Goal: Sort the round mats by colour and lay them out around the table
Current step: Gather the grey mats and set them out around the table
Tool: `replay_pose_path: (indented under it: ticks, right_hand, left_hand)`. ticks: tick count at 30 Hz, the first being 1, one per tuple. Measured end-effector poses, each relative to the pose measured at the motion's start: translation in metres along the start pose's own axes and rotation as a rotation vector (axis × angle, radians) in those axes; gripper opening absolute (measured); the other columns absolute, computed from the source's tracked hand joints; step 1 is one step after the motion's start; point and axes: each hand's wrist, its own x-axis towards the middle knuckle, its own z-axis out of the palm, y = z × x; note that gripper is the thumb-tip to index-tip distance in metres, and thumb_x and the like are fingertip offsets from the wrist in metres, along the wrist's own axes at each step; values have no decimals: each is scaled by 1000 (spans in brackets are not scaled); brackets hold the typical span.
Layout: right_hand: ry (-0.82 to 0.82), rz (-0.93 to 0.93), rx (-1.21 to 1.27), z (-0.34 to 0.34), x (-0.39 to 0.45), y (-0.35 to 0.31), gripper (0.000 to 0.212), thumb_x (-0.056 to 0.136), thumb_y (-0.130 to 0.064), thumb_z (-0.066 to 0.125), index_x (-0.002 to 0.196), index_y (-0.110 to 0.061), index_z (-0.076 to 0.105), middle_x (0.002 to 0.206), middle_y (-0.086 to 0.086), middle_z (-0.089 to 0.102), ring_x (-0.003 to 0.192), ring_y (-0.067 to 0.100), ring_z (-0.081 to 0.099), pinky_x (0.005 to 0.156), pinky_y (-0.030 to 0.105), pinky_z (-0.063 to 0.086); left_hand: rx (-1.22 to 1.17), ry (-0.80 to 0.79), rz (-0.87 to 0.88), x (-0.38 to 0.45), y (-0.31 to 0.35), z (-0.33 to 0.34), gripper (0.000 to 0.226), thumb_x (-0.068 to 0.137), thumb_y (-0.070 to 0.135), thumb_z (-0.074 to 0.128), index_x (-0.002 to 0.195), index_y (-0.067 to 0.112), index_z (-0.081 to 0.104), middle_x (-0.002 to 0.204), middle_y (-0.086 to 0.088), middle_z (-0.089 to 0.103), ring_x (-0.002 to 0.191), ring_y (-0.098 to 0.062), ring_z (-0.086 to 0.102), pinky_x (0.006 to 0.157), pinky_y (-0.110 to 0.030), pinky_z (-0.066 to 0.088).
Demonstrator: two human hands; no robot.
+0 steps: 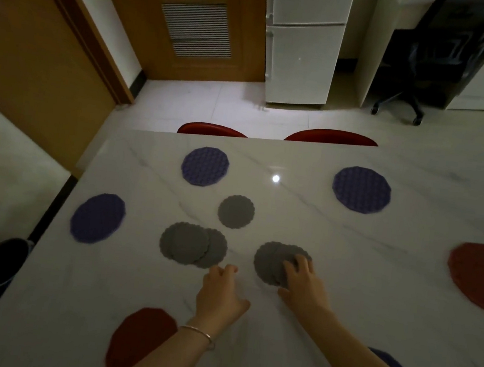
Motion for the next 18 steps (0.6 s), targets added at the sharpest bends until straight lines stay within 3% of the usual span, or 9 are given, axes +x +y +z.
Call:
replay_pose_path:
  ticks: [6, 10, 12, 14, 17, 18]
  right_hand:
    - [0, -49, -55, -1, 3, 2, 34, 95, -15, 39, 127, -8, 43, 136, 19, 42, 120, 34, 45, 95, 41, 45]
    - [63, -106, -14, -15, 0, 3, 32, 95, -15, 41, 126, -12, 50, 128, 10, 56, 110, 28, 56, 91, 35, 46]
    - [196, -43, 108, -24, -1, -3, 31, 90, -7, 51, 120, -10, 58, 119, 11, 63, 103, 29, 61, 88, 33, 47]
    - [329, -73, 95, -31, -4, -18, 26, 82, -1, 61, 108, -3, 63, 101, 18, 70, 82, 33, 68, 72, 35, 54]
    - [278, -119, 33, -31, -20, -50, 38, 90, -11, 53, 127, -5, 52, 128, 14, 59, 108, 33, 61, 89, 40, 50]
    - [313, -155, 42, -30, -25, -60, 41, 85, -11, 62, 125, -5, 55, 129, 13, 59, 109, 31, 62, 87, 39, 52]
  left_hand:
    - [-69, 14, -4, 8, -5, -1, 71, 73, 42, 70, 135, 23, 39, 132, -5, 38, 120, -23, 44, 79, -28, 42]
    - [-185, -1, 20, 10, -8, -4, 73, 71, 40, 74, 134, 23, 41, 128, -3, 40, 117, -21, 48, 83, -27, 44]
    - [-388, -60, -40, 11, -6, -12, 69, 71, 36, 77, 131, 23, 45, 123, -2, 44, 112, -18, 51, 83, -26, 45]
    - [-713, -167, -152, 12, -5, -23, 57, 75, 30, 76, 126, 22, 52, 116, -2, 55, 104, -19, 57, 81, -31, 49]
    - [-1182, -300, -286, 9, -9, -37, 33, 86, 24, 64, 118, 19, 60, 111, -8, 64, 100, -26, 62, 75, -38, 55]
    - [-1306, -322, -322, 9, -13, -40, 27, 87, 23, 62, 114, 16, 62, 110, -10, 65, 99, -28, 63, 74, -40, 56]
